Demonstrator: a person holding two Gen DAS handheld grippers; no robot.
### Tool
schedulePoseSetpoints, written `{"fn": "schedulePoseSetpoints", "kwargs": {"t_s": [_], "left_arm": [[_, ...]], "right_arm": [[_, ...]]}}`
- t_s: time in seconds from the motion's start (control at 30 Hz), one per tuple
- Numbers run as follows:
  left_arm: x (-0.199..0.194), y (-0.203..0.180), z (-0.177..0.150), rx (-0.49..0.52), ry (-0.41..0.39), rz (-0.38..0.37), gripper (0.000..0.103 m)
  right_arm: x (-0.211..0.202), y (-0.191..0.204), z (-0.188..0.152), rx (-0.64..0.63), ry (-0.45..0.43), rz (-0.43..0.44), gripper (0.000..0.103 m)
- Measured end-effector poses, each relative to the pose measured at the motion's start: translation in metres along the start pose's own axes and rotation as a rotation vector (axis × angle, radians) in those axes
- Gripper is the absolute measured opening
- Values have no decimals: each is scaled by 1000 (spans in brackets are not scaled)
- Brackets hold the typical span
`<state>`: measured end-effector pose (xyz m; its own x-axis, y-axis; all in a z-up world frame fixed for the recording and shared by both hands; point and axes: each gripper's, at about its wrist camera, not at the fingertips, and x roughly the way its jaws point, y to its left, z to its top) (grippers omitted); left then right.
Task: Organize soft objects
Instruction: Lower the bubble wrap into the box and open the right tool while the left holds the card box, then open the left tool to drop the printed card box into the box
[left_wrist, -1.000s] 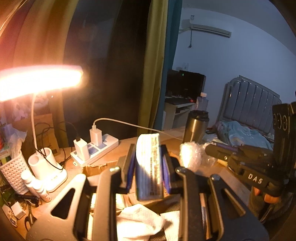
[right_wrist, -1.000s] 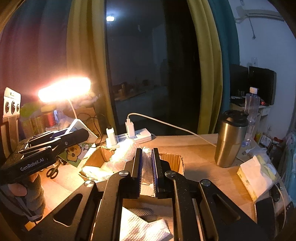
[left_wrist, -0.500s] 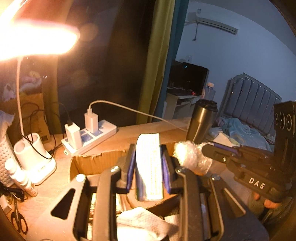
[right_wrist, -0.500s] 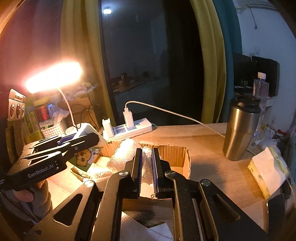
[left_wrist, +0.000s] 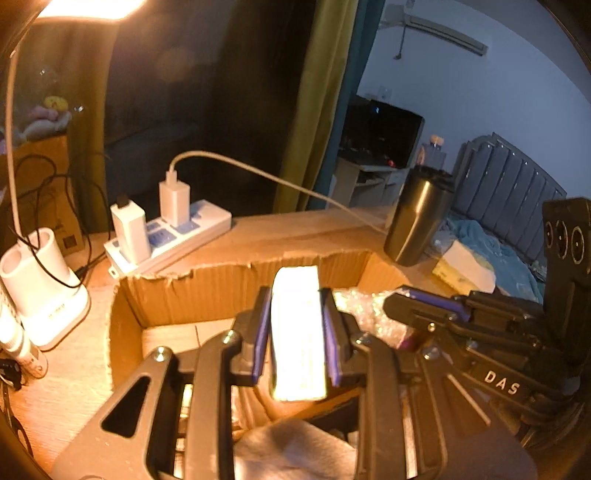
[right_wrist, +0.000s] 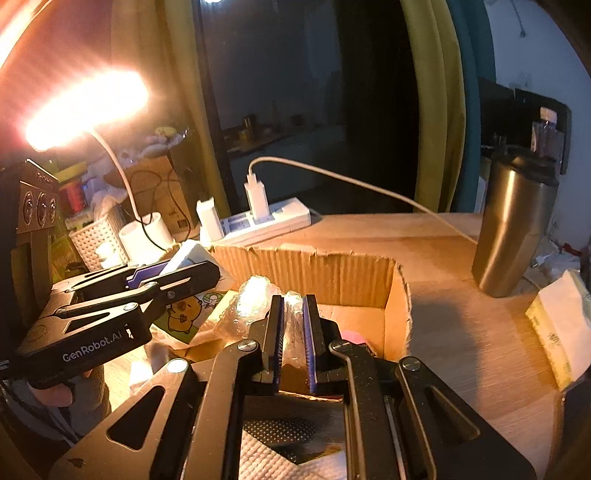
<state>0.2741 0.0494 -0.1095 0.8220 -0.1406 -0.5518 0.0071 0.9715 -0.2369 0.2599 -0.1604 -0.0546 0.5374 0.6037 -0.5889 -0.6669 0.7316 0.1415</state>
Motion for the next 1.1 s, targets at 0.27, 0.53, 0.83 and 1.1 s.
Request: {"fn": "schedulePoseSetpoints", "kwargs": {"t_s": [0.27, 0.53, 0.83, 1.1], "left_arm": [[13, 4, -6, -18, 55, 0, 27], [3, 1, -2, -13, 26, 4, 46], [-22, -3, 5, -14, -30, 23, 56], [-47, -11, 7, 0, -69, 18, 56]], "right_arm": [[18, -2, -6, 11, 53, 3, 11], [22, -5, -6, 41, 81, -2, 24], [4, -1, -3, 44, 55, -19, 41], [-21, 6, 1, 42, 17, -36, 47]]}}
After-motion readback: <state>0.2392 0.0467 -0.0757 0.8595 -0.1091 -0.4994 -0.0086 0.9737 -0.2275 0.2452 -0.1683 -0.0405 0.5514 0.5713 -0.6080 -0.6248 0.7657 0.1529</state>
